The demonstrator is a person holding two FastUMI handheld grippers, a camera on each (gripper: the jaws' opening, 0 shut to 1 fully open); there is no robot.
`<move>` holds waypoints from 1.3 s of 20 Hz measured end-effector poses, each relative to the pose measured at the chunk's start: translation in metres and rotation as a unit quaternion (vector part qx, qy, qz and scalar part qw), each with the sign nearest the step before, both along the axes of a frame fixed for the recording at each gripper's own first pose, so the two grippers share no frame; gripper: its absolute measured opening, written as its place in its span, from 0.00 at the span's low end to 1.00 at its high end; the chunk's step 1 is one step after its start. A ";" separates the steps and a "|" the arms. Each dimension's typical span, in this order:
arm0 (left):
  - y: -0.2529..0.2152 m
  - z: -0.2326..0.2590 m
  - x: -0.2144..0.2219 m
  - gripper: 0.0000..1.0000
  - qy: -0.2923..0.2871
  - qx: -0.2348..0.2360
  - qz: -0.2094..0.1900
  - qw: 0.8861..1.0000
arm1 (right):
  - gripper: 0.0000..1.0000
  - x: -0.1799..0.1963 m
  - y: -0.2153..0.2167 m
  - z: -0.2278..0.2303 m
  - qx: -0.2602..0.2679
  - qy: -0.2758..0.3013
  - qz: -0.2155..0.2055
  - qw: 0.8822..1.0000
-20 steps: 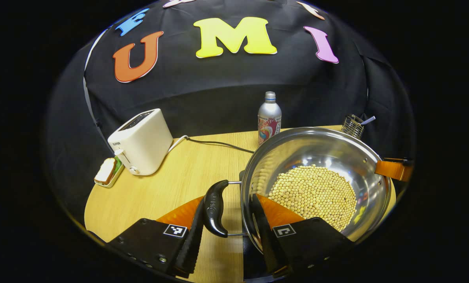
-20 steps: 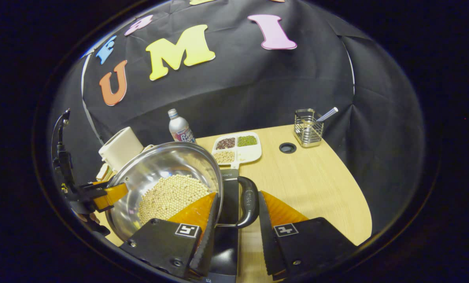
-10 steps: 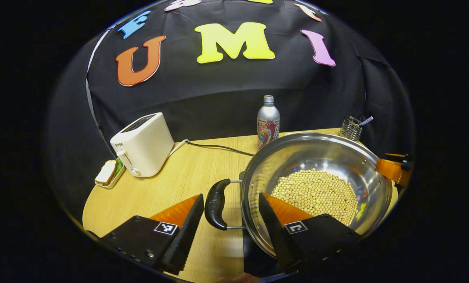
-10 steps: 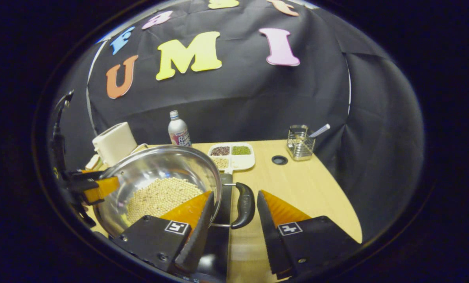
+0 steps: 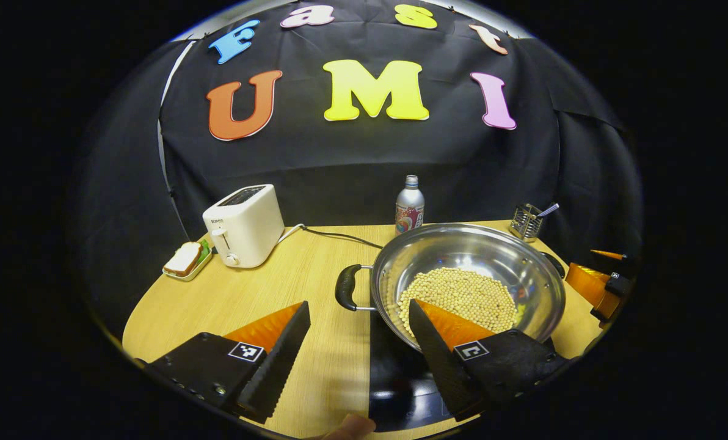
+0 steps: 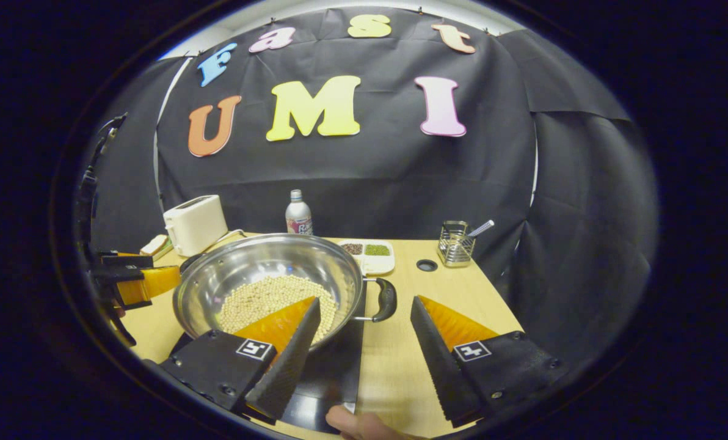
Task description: First push the handle of the pot to place it horizontally, then grasp the pot with both hands and set it on the induction cooktop.
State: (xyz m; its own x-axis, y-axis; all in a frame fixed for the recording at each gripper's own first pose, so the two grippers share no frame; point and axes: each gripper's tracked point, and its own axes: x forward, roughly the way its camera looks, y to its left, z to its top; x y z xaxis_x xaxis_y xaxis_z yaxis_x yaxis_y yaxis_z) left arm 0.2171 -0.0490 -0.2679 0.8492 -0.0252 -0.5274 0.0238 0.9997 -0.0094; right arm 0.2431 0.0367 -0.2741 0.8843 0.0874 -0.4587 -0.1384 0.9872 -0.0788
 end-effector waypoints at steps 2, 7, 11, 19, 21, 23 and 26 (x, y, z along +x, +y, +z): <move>-0.011 0.006 -0.008 0.97 -0.008 -0.002 -0.003 1.000 | 0.94 -0.017 -0.003 0.009 0.004 -0.009 -0.002 1.000; -0.007 0.033 -0.052 0.97 -0.035 -0.003 -0.010 0.999 | 0.95 -0.057 -0.006 0.034 0.007 -0.040 -0.010 0.999; -0.006 0.057 -0.084 0.97 -0.066 -0.002 -0.006 0.998 | 0.95 -0.089 -0.007 0.057 0.016 -0.069 -0.016 0.997; 0.013 0.116 -0.148 0.96 -0.145 0.007 0.024 0.989 | 0.95 -0.165 -0.003 0.114 0.031 -0.134 -0.022 0.990; 0.016 0.131 -0.166 0.96 -0.153 -0.001 0.020 0.988 | 0.96 -0.186 -0.009 0.129 0.031 -0.148 -0.034 0.988; 0.025 0.154 -0.185 0.96 -0.174 0.007 0.028 0.984 | 0.96 -0.208 -0.004 0.147 0.041 -0.163 -0.032 0.985; 0.027 0.186 -0.210 1.00 -0.210 0.013 0.022 0.977 | 0.94 -0.234 -0.004 0.177 0.043 -0.189 -0.037 0.980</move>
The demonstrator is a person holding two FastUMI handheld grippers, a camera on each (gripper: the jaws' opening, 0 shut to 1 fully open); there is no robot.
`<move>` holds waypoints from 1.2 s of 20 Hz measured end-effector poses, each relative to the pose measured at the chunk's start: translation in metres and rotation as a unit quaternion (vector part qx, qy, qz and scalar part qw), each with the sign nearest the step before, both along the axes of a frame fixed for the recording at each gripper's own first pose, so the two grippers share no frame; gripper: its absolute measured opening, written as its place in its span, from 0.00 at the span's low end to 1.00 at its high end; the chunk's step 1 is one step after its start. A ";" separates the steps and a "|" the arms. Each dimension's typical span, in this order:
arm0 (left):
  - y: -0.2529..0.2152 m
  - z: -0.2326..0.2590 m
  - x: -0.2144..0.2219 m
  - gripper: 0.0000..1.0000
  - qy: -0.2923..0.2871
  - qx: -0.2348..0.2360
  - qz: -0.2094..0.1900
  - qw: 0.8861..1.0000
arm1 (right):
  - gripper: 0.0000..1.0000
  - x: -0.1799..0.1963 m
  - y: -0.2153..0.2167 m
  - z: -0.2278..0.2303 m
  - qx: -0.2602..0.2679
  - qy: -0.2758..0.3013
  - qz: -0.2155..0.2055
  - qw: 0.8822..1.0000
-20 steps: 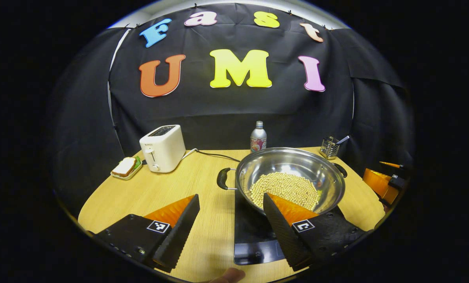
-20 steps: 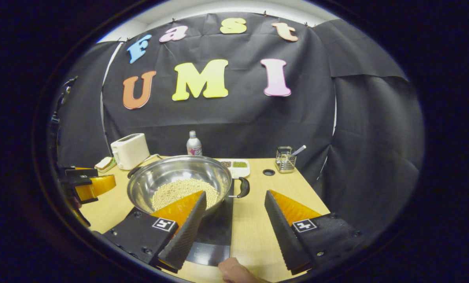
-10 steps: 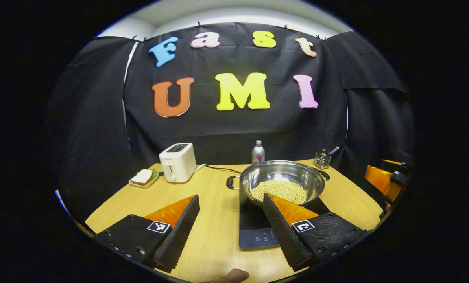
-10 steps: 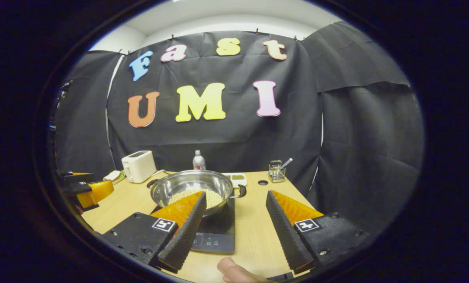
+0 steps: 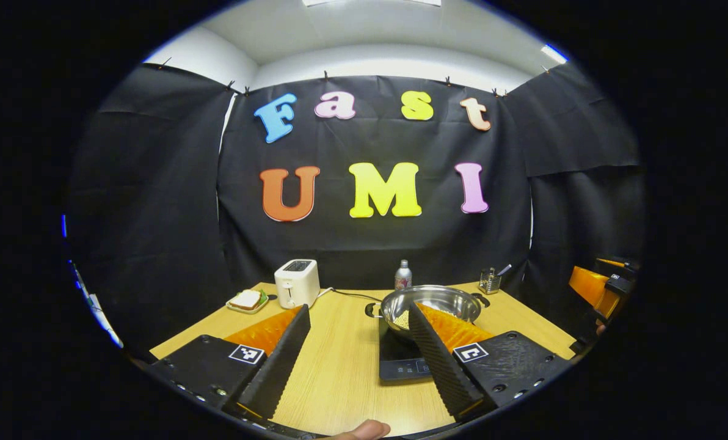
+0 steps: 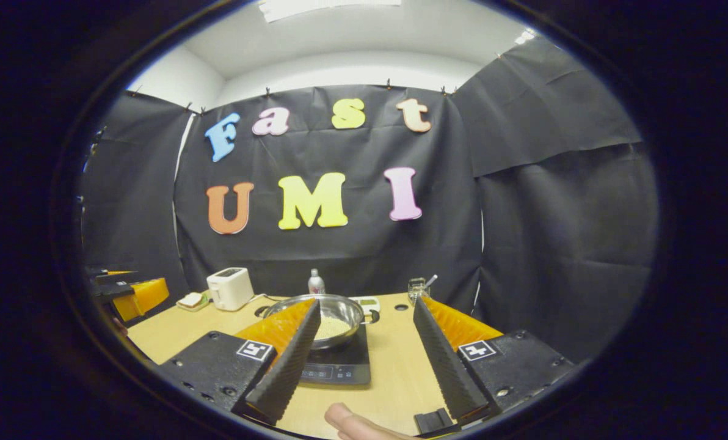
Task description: First push the handle of the pot to place it horizontally, then grasp the pot with both hands and set it on the induction cooktop.
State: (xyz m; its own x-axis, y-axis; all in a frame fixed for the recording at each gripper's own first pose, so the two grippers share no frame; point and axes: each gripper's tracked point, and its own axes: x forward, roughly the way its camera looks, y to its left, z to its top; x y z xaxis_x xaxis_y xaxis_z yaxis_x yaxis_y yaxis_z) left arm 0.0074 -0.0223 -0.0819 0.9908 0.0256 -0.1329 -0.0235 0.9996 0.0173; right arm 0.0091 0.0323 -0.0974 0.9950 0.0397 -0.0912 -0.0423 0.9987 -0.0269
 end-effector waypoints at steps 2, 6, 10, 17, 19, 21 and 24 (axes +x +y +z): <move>0.006 0.012 -0.015 0.96 -0.014 0.011 0.005 1.000 | 0.94 -0.014 0.002 0.018 -0.007 -0.018 -0.005 1.000; 0.013 0.035 -0.036 0.96 -0.035 0.024 0.018 0.999 | 0.94 -0.035 0.015 0.043 -0.008 -0.039 0.007 0.999; 0.008 0.051 -0.048 0.96 -0.052 0.015 0.010 0.998 | 0.96 -0.047 0.020 0.054 -0.006 -0.049 0.019 0.999; 0.001 0.059 -0.053 0.96 -0.058 0.007 -0.002 0.998 | 0.94 -0.062 0.024 0.064 -0.016 -0.062 0.029 0.997; -0.002 0.058 -0.053 0.96 -0.056 0.002 -0.006 0.998 | 0.94 -0.063 0.023 0.064 -0.019 -0.064 0.028 0.997; -0.008 0.056 -0.056 0.96 -0.054 -0.003 -0.013 0.998 | 0.94 -0.065 0.023 0.064 -0.019 -0.064 0.030 0.997; -0.009 0.058 -0.058 0.96 -0.056 -0.003 -0.014 0.998 | 0.94 -0.064 0.024 0.062 -0.016 -0.061 0.034 0.997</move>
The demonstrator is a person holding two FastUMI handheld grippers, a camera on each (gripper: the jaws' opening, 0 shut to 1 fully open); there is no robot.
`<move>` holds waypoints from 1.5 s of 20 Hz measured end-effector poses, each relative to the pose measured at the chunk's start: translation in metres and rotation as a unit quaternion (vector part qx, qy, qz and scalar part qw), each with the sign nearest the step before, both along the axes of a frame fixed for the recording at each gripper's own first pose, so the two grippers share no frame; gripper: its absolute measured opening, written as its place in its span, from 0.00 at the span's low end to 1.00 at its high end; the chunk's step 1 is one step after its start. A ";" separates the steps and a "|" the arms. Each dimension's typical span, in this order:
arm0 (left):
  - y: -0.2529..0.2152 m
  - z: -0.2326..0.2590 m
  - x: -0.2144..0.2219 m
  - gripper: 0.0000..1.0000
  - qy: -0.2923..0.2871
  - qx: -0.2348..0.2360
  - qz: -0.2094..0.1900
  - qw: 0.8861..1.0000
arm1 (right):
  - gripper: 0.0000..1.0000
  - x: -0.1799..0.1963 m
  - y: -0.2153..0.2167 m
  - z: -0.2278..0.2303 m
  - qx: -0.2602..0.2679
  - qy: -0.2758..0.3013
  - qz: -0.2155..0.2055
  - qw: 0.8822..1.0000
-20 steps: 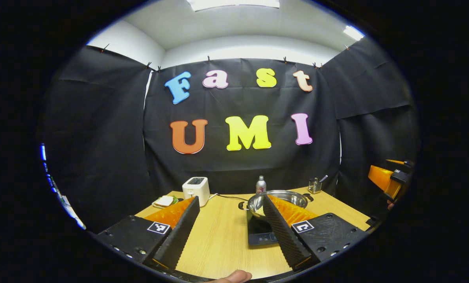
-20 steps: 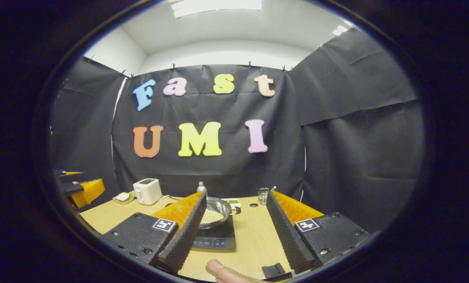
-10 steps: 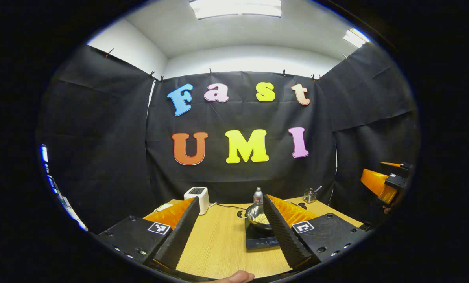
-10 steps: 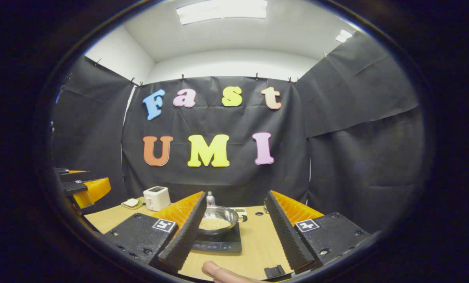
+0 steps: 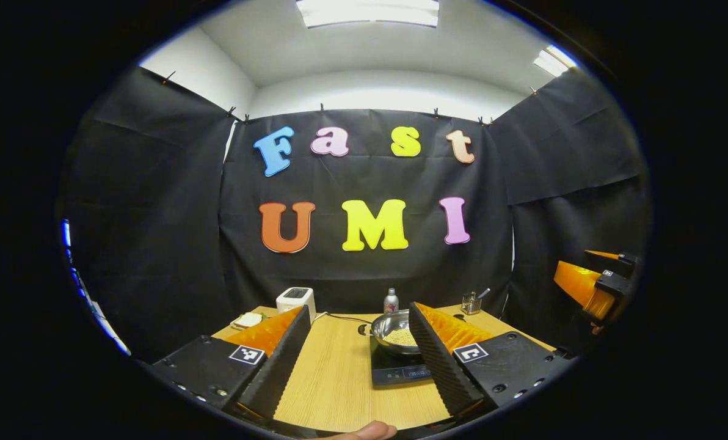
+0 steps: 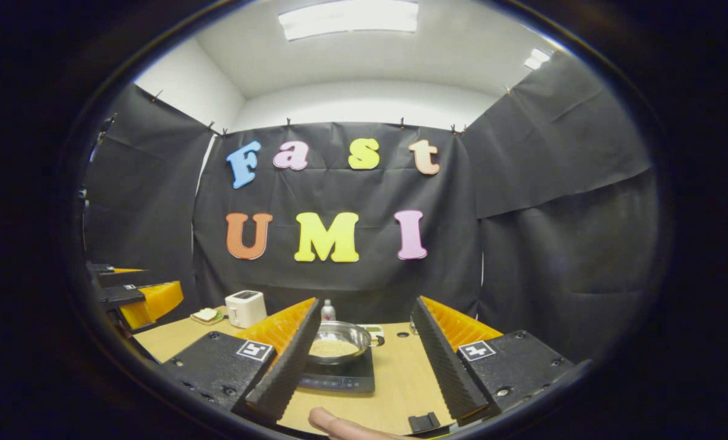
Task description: First push the handle of the pot to place it horizontally, then grasp the pot with both hands and set it on the induction cooktop.
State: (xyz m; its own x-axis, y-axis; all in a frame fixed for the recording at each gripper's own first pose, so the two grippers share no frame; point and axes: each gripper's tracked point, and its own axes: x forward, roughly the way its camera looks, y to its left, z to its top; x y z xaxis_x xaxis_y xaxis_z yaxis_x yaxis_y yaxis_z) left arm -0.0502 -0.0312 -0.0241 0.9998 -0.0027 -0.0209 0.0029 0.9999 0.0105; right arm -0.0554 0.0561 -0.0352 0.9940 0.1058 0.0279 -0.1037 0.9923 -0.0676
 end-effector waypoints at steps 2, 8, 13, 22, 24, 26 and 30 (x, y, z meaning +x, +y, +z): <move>-0.003 -0.002 -0.001 0.96 0.000 0.003 -0.001 1.000 | 0.94 0.001 -0.001 -0.002 0.001 0.002 0.000 1.000; -0.002 -0.003 -0.003 0.96 -0.008 0.004 0.003 1.000 | 0.94 -0.001 -0.001 -0.002 0.002 0.000 0.005 1.000; -0.003 -0.008 -0.003 0.96 -0.005 0.008 0.004 1.000 | 0.94 -0.002 0.003 -0.007 -0.002 0.002 0.011 1.000; 0.007 -0.009 -0.005 0.96 -0.004 0.005 0.012 1.000 | 0.94 -0.002 0.006 -0.011 -0.003 0.005 0.015 1.000; 0.007 -0.011 -0.005 0.96 -0.003 0.003 0.014 1.000 | 0.94 -0.003 0.006 -0.013 -0.006 0.005 0.015 1.000; 0.008 -0.010 -0.004 0.96 -0.004 0.000 0.013 1.000 | 0.94 -0.001 0.007 -0.016 -0.009 0.006 0.016 1.000; 0.006 -0.013 -0.003 0.96 -0.006 0.002 0.013 1.000 | 0.94 0.001 0.012 -0.018 -0.007 -0.002 0.028 1.000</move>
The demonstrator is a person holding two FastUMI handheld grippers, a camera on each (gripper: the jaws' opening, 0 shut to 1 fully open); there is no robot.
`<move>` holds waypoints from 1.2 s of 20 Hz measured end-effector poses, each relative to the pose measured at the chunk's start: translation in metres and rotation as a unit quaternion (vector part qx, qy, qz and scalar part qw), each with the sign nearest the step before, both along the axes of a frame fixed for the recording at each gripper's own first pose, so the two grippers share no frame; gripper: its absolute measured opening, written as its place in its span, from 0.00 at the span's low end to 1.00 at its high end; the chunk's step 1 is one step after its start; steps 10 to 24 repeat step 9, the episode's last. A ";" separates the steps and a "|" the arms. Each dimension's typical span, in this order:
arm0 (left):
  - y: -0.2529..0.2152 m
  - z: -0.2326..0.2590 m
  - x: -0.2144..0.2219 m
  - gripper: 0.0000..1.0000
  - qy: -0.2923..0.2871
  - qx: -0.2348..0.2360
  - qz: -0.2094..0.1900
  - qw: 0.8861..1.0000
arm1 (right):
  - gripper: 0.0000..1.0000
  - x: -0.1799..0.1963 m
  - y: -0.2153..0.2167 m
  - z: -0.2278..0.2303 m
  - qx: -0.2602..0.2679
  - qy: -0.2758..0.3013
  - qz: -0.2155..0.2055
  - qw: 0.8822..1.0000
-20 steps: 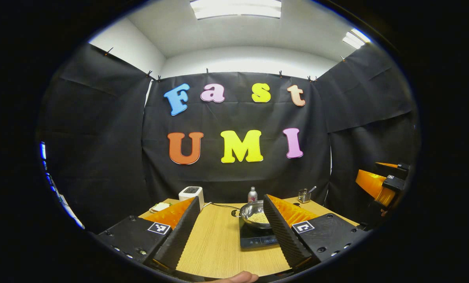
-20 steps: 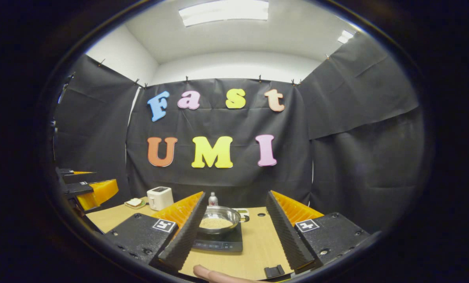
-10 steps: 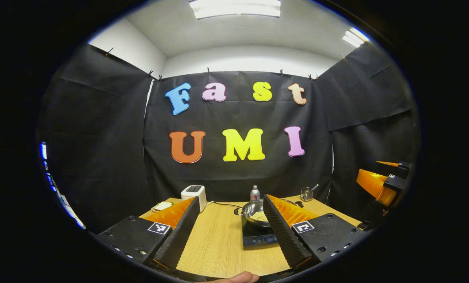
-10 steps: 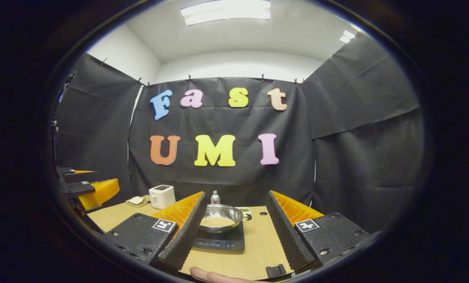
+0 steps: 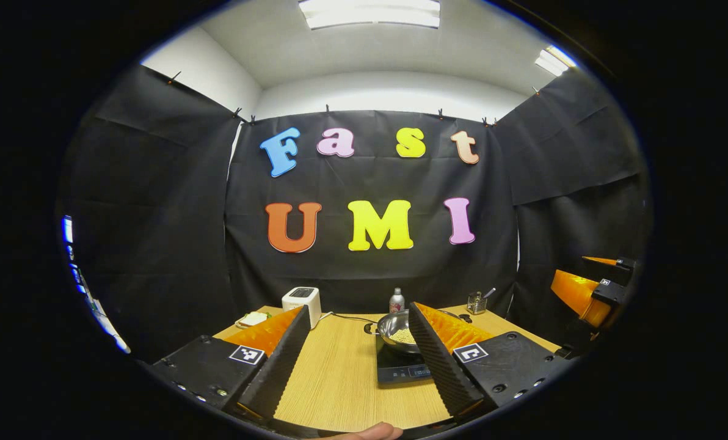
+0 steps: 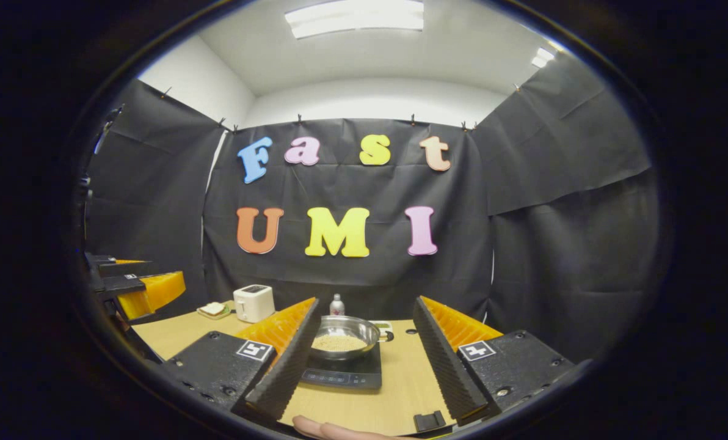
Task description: First push the handle of the pot to place it horizontally, then grasp the pot with both hands and set it on the induction cooktop.
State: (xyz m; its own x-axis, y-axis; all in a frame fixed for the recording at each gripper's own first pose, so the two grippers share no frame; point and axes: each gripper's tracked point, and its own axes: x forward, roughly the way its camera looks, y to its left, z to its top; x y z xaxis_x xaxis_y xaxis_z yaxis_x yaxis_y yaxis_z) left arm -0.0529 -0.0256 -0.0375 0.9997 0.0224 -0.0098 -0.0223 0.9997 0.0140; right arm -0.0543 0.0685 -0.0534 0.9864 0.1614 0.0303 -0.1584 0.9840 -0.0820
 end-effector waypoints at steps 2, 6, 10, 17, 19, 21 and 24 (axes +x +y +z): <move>0.000 -0.004 0.003 0.96 0.001 0.003 0.002 1.000 | 0.94 0.004 -0.001 -0.002 -0.001 -0.012 0.004 1.000; -0.005 -0.014 0.010 0.96 0.009 0.003 0.000 1.000 | 0.95 0.014 -0.005 -0.011 -0.021 -0.027 -0.009 0.999; -0.010 -0.017 0.011 0.96 0.007 0.009 -0.001 1.000 | 0.94 0.021 -0.004 -0.017 -0.023 -0.036 -0.014 0.999; -0.010 -0.017 0.011 0.96 0.007 0.009 -0.001 1.000 | 0.94 0.021 -0.004 -0.017 -0.023 -0.036 -0.014 0.999; -0.010 -0.017 0.011 0.96 0.007 0.009 -0.001 1.000 | 0.94 0.021 -0.004 -0.017 -0.023 -0.036 -0.014 0.999; -0.010 -0.017 0.011 0.96 0.007 0.009 -0.001 1.000 | 0.94 0.021 -0.004 -0.017 -0.023 -0.036 -0.014 0.999; -0.010 -0.017 0.011 0.96 0.007 0.009 -0.001 1.000 | 0.94 0.021 -0.004 -0.017 -0.023 -0.036 -0.014 0.999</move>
